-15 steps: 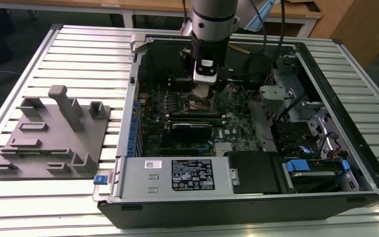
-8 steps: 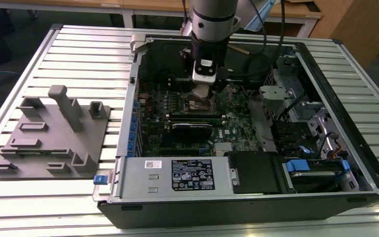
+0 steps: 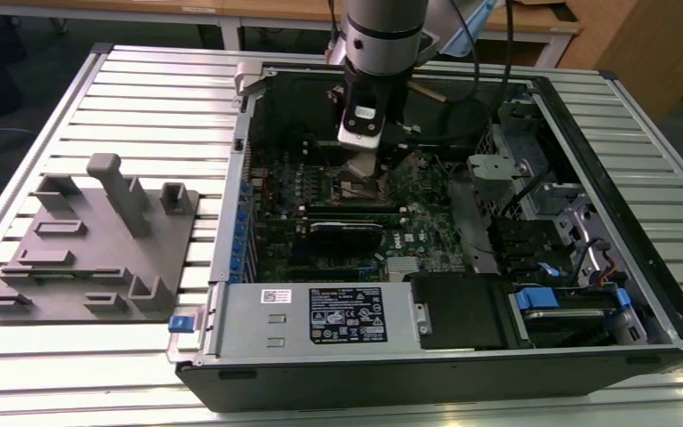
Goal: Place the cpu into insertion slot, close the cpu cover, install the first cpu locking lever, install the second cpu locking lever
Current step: 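Place the cpu into insertion slot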
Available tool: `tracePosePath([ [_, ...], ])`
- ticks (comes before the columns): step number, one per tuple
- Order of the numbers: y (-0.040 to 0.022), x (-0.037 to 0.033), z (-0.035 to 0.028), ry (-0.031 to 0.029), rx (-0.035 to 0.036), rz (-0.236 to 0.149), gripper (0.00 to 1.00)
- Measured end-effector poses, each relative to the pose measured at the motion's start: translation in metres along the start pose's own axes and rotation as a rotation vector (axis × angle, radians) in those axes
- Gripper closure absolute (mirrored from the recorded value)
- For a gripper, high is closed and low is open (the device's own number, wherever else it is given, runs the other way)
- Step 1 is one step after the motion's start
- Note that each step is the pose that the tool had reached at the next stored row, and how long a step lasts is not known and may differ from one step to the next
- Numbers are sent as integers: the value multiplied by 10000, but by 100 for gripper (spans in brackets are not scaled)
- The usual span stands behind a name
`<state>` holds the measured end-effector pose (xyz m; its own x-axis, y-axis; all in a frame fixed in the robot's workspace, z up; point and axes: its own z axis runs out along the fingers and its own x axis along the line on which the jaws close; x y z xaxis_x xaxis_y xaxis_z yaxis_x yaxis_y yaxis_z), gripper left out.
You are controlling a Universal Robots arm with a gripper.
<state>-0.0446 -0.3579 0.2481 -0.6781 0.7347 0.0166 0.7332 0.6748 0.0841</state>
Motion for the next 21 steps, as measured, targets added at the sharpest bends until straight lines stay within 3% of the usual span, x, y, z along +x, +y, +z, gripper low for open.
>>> tracePosePath([
  [21, -3, 0, 32, -320, -64, 3789, 46],
])
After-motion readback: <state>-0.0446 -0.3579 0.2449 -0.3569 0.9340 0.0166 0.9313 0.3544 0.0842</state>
